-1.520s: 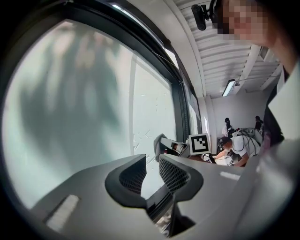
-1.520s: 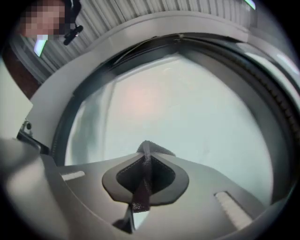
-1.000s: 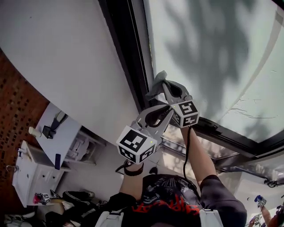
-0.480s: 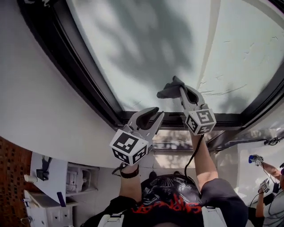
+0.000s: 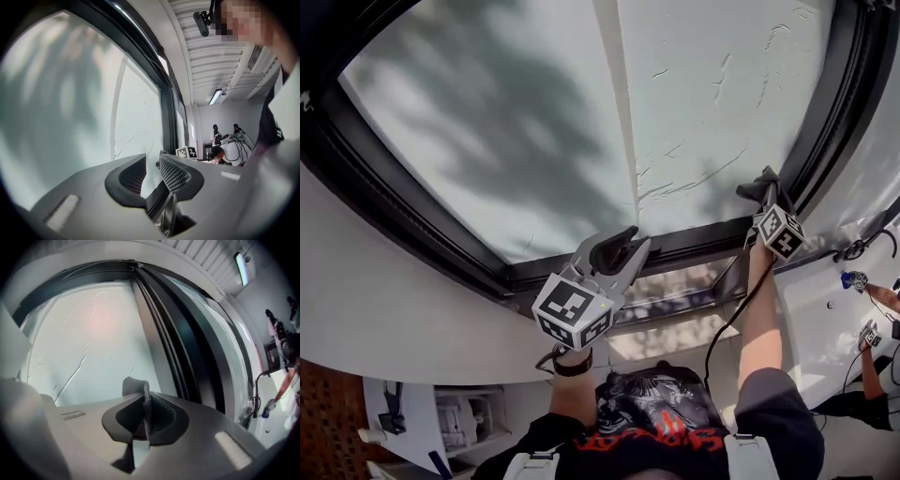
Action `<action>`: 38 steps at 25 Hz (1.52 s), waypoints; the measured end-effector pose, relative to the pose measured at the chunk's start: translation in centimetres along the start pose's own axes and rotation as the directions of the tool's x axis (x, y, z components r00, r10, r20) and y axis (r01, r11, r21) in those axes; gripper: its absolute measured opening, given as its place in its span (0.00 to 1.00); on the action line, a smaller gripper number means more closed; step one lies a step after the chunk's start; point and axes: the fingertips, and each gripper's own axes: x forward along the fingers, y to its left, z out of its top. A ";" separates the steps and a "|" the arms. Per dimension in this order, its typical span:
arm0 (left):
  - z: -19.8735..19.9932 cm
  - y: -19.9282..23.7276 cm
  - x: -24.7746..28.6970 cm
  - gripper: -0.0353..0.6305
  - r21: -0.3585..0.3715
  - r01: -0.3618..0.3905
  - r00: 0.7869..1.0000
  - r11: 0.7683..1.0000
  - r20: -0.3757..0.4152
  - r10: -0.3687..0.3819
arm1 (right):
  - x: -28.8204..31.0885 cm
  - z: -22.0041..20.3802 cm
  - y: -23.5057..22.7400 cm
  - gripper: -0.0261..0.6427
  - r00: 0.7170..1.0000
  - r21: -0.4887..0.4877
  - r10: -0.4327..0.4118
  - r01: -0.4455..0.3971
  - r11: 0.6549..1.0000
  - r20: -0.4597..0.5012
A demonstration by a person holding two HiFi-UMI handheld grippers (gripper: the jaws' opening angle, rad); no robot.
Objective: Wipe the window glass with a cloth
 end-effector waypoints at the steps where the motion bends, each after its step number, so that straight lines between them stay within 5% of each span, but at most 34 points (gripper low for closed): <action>1: 0.0 -0.2 0.2 0.18 0.000 -0.002 1.000 1.000 -0.001 0.002 | -0.3 -0.4 0.2 0.07 1.000 0.008 0.012 -0.012 1.000 -0.002; 5: -0.6 -0.4 0.4 0.18 0.021 -0.010 1.000 1.000 -0.025 0.010 | -3.8 -1.1 9.7 0.07 0.970 -0.026 0.239 -0.238 0.971 0.055; 8: 0.5 1.0 -2.3 0.20 0.022 -0.041 0.998 0.999 0.050 0.040 | -7.9 -2.3 22.7 0.07 0.866 -0.131 0.493 -0.481 0.867 0.084; 11: 2.6 3.9 -7.8 0.20 0.009 -0.149 0.980 0.989 0.130 0.147 | -12.8 -5.7 35.5 0.07 0.709 -0.208 0.704 -0.684 0.699 0.038; 14: 3.1 7.1 -14.8 0.20 0.011 -0.331 0.936 0.943 0.126 0.327 | -18.3 -10.2 48.4 0.07 0.484 -0.221 0.873 -0.859 0.462 -0.058; 17: 2.9 8.8 -20.3 0.20 -0.017 -0.448 0.885 0.894 0.135 0.446 | -23.2 -14.4 57.7 0.07 0.283 -0.212 0.946 -0.945 0.247 -0.159; 19: 2.6 9.4 -22.9 0.20 -0.027 -0.495 0.859 0.868 0.134 0.494 | -25.1 -16.9 61.8 0.07 0.198 -0.199 0.955 -0.968 0.155 -0.219; 20: 2.5 9.7 -23.8 0.20 -0.028 -0.511 0.850 0.859 0.131 0.510 | -25.1 -18.0 63.1 0.07 0.188 -0.190 0.952 -0.971 0.144 -0.242; 23: 2.1 10.1 -25.1 0.20 -0.033 -0.534 0.837 0.845 0.122 0.534 | -22.0 -19.7 62.5 0.07 0.267 -0.156 0.925 -0.960 0.231 -0.272; 27: 1.3 10.4 -22.6 0.20 -0.052 -0.473 0.873 0.879 0.104 0.476 | -15.7 -17.3 53.7 0.07 0.479 -0.179 0.853 -0.876 0.449 -0.205; 32: 1.0 7.5 -13.8 0.21 -0.098 -0.192 0.976 0.976 0.089 0.201 | -9.5 -10.1 37.5 0.07 0.741 -0.266 0.670 -0.655 0.707 -0.043; 35: 0.3 5.2 -7.8 0.21 -0.119 -0.042 0.995 0.992 0.081 0.051 | -6.0 -7.5 27.3 0.07 0.857 -0.253 0.515 -0.503 0.826 -0.022; 38: -0.7 1.8 -1.1 0.22 -0.158 0.137 0.988 0.978 0.098 -0.123 | -3.7 -6.0 16.8 0.07 0.950 -0.221 0.312 -0.310 0.925 -0.025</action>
